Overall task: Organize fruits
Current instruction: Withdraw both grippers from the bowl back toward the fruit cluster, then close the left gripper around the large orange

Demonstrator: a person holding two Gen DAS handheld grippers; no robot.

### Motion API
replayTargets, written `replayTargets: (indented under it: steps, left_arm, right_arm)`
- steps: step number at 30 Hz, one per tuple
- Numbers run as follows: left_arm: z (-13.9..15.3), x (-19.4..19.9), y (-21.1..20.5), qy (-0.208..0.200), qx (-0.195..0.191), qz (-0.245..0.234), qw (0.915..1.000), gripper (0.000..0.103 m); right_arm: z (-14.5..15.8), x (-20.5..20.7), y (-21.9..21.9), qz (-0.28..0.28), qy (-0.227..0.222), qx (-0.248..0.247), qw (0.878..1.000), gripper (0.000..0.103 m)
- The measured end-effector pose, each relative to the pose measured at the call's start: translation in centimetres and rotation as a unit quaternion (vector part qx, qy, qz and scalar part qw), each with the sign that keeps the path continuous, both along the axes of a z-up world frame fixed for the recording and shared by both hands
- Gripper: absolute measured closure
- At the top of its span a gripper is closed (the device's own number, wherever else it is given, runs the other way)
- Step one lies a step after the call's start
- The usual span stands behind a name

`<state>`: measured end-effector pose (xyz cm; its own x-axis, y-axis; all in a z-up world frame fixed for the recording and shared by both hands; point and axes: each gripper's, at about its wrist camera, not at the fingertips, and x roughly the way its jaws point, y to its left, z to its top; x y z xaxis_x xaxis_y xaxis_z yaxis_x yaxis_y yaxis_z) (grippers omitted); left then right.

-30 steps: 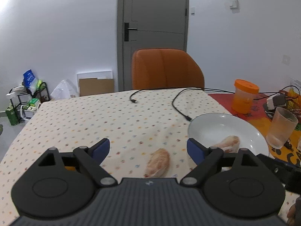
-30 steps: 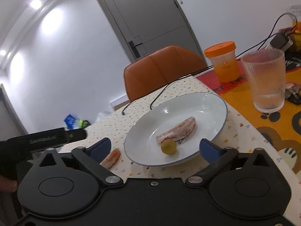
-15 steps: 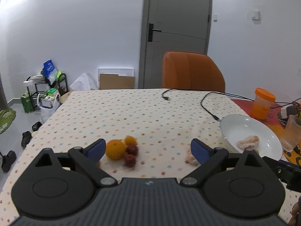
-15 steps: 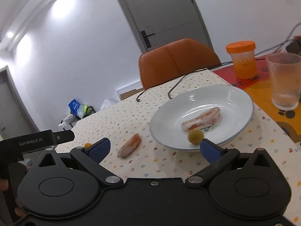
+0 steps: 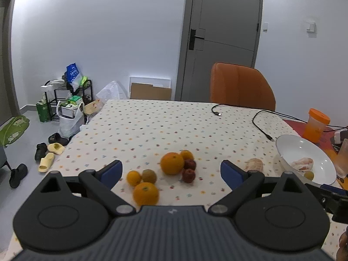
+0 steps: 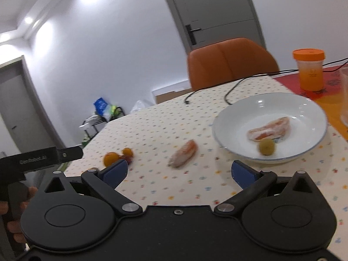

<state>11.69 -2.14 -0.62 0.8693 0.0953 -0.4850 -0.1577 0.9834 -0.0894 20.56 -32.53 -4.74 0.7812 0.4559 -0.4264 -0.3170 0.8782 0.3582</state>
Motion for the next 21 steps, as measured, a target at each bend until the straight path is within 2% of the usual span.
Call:
replayTargets:
  steps: [21]
  left_arm:
    - [-3.0,-1.4,4.0,0.009,-0.026,0.020,0.9994,0.008]
  right_arm:
    - [-1.2,-0.1,5.5,0.048,0.020,-0.038,0.998,0.000]
